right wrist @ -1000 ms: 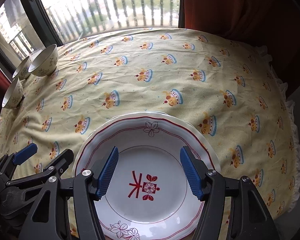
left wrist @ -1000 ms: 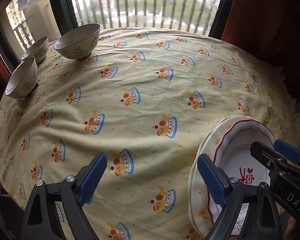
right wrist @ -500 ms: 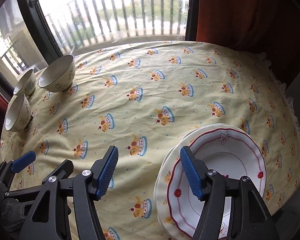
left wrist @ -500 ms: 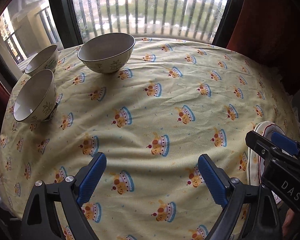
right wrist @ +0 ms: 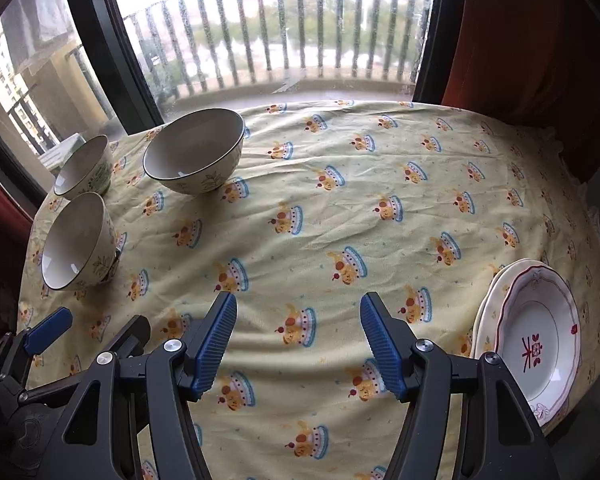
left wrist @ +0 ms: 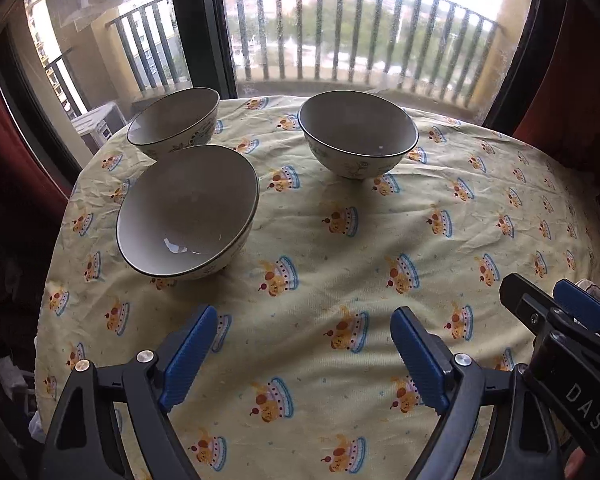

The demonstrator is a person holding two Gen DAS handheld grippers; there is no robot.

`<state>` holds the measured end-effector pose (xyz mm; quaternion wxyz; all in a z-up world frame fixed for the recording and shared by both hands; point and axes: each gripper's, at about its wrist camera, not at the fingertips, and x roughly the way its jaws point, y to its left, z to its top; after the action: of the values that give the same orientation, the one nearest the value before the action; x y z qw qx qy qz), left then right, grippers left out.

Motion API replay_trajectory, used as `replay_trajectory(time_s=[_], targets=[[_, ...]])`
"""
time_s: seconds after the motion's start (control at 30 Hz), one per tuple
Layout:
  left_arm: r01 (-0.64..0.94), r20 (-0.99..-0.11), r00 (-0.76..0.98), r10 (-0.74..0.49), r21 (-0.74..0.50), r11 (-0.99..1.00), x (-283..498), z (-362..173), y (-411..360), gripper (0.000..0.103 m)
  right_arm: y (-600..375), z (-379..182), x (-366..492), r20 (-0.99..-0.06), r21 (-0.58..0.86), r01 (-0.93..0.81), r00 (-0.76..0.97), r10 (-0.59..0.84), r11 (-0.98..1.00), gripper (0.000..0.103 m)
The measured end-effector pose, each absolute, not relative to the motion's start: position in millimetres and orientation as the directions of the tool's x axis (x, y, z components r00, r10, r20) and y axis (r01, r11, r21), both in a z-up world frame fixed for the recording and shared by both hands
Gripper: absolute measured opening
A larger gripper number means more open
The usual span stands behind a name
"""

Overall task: Organize plates and bowls
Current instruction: 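Reach both grippers to the large cream bowl and close on its rim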

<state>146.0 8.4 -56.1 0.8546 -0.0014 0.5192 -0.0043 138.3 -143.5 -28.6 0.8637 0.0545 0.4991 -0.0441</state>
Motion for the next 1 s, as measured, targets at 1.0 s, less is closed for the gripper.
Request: replay_trajectory(time_s=[1.0], targets=[[-0.098, -0.880, 0.463, 0.110, 0.073, 0.993, 243.8, -90.0, 133.5, 0.052, 21.8, -57.5, 253.2, -0.872, 0.112, 0.007, 0.480, 0.095, 0.994, 0.053]])
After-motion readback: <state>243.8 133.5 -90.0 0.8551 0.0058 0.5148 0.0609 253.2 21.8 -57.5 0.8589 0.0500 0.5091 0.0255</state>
